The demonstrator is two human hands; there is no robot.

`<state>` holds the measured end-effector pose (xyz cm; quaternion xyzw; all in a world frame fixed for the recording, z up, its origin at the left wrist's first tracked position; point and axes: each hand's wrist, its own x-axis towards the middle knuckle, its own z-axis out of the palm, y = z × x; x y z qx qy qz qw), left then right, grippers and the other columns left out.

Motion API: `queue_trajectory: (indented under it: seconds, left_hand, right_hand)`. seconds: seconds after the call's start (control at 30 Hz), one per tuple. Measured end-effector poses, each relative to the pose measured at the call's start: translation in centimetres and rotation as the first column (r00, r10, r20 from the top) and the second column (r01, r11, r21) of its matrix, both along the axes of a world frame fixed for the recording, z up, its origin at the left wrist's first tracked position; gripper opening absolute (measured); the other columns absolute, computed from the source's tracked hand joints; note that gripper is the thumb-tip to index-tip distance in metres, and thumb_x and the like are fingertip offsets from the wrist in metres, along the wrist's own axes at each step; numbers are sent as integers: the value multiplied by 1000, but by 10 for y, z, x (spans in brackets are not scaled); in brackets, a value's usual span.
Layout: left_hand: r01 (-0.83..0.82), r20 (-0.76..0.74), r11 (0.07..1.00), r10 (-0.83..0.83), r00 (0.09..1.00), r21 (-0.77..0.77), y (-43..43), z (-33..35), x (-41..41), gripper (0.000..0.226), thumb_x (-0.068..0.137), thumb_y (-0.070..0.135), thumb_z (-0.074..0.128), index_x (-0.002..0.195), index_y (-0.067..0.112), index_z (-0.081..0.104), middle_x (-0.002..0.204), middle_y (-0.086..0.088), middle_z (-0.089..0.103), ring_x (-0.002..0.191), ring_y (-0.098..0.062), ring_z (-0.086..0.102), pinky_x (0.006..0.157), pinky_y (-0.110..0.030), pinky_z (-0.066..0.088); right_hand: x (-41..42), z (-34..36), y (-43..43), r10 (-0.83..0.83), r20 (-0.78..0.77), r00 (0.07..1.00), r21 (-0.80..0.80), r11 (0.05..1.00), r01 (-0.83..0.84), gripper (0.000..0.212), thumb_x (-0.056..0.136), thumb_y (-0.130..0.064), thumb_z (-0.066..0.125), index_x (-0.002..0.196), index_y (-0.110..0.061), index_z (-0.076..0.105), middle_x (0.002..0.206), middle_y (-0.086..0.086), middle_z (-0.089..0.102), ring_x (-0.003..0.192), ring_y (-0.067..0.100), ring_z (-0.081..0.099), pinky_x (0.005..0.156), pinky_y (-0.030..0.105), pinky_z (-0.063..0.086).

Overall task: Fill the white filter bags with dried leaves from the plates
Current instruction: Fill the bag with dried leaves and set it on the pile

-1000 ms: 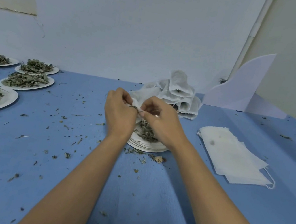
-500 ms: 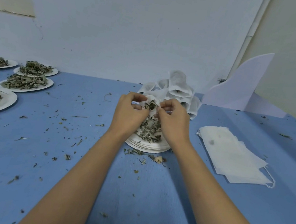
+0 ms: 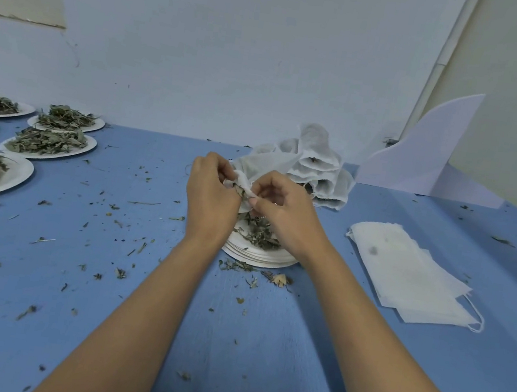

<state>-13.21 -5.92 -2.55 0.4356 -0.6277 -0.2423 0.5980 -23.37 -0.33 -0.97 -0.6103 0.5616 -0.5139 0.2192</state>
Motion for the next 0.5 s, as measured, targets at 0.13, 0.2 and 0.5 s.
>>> queue_trajectory:
  seconds: [0.13, 0.2, 0.5]
  left_hand:
    - [48, -20, 998, -47, 999, 34, -3, 1, 0, 30, 75, -7, 57, 77, 21, 47, 87, 5, 46, 69, -5, 44, 62, -8, 37]
    - [130, -33, 989, -128, 991, 71, -3, 1, -1, 26, 79, 6, 67, 80, 25, 50, 91, 5, 50, 71, -7, 48, 64, -13, 39]
    - [198, -74, 971, -190, 979, 132, -3, 0, -1, 17, 84, 27, 68, 95, 27, 55, 105, 6, 57, 68, 2, 51, 64, -14, 40]
  right_hand:
    - [-2, 0, -4, -60, 76, 995, -12, 998, 61, 19, 86, 0, 60, 78, -17, 56, 71, 0, 62, 67, 13, 62, 79, 43, 52]
    - [-5, -2, -8, -148, 149, 978, -15, 988, 152, 17, 88, -3, 60, 80, -18, 57, 72, 0, 60, 65, 11, 63, 78, 41, 53]
    - [-17, -6, -12, -231, 393, 890, 14, 969, 246, 18, 92, -3, 56, 82, -18, 54, 74, 3, 61, 69, 14, 64, 75, 33, 55]
